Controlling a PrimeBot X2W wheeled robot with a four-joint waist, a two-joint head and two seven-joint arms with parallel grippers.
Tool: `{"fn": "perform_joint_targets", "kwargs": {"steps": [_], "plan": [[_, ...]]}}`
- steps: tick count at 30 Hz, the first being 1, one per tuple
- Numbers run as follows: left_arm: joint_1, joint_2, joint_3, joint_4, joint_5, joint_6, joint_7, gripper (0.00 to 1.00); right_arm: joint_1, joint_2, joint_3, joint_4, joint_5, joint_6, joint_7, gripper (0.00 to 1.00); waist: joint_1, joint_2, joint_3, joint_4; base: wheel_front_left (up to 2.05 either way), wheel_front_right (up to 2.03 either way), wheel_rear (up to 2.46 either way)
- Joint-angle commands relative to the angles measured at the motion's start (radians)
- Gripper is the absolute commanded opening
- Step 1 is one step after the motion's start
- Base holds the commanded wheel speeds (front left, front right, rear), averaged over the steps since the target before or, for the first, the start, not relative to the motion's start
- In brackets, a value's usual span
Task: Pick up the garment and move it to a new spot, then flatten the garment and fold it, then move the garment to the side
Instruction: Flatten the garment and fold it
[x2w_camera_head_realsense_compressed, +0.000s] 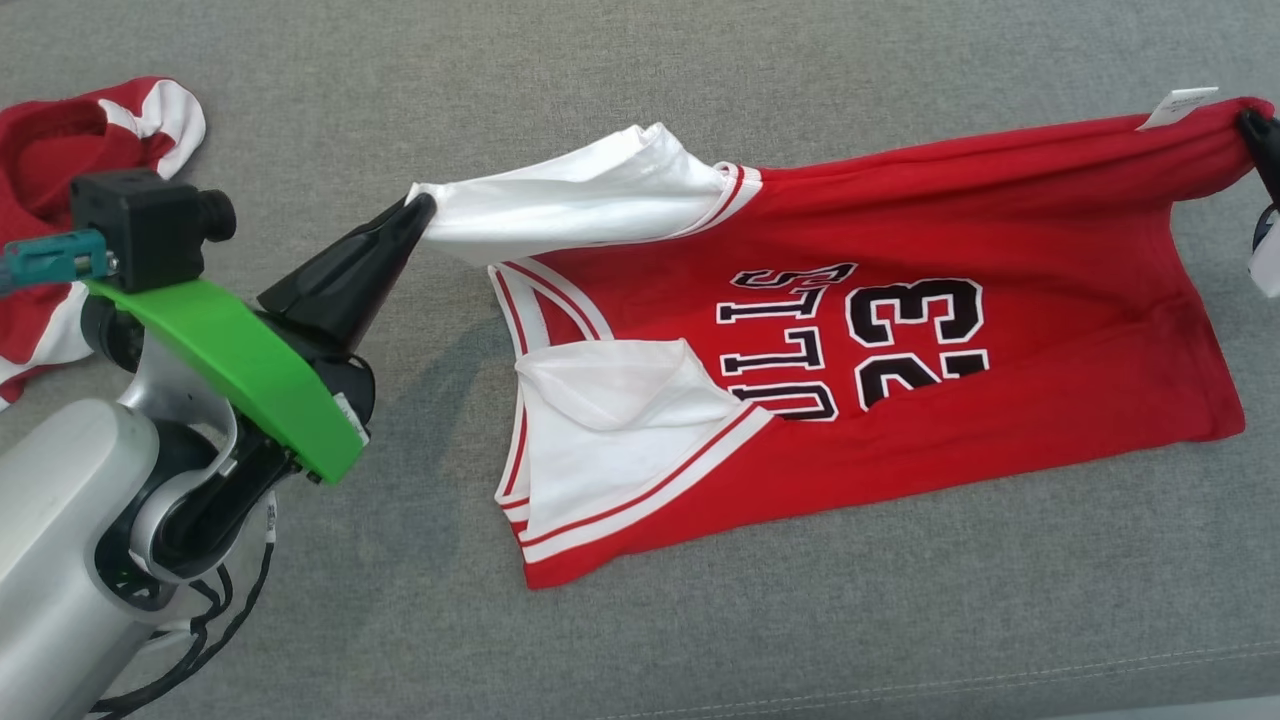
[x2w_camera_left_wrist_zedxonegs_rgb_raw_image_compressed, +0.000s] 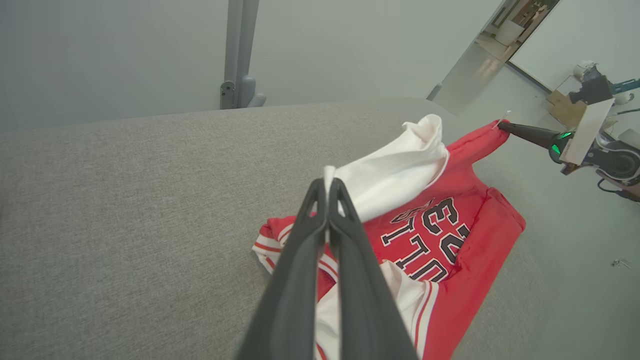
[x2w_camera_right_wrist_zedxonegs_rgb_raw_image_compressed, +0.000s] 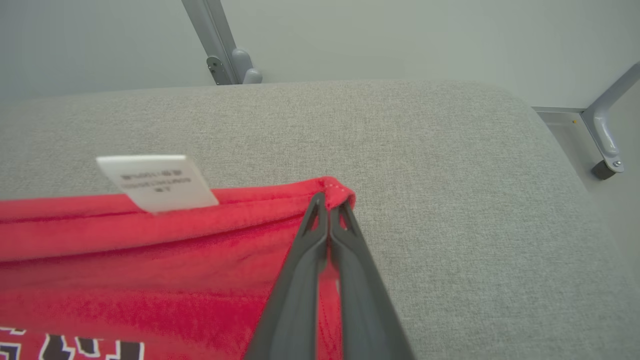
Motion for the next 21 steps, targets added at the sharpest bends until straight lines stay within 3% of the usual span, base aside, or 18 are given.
{"fn": "perform_joint_targets", "kwargs": {"steps": [1, 6, 21], "plan": [[0.022, 0.011, 0.011, -0.009, 0.008, 0.007, -0.023, 0.00, 0.019, -0.005, -0.008, -0.006, 0.013, -0.002, -0.027, 0.00, 0.0000, 0.0000, -0.006, 0.006, 0.00, 0.00, 0.00], [0.071, -0.008, 0.021, -0.041, 0.027, 0.017, -0.110, 0.00, 0.059, -0.025, -0.008, -0.010, 0.029, -0.002, -0.084, 0.00, 0.0000, 0.0000, -0.012, 0.014, 0.00, 0.00, 0.00], [0.235, -0.048, -0.051, -0.049, -0.001, 0.010, -0.167, 0.00, 0.223, -0.070, 0.013, -0.083, 0.106, -0.002, -0.178, 0.00, 0.0000, 0.0000, -0.009, 0.019, 0.00, 0.00, 0.00]]}}
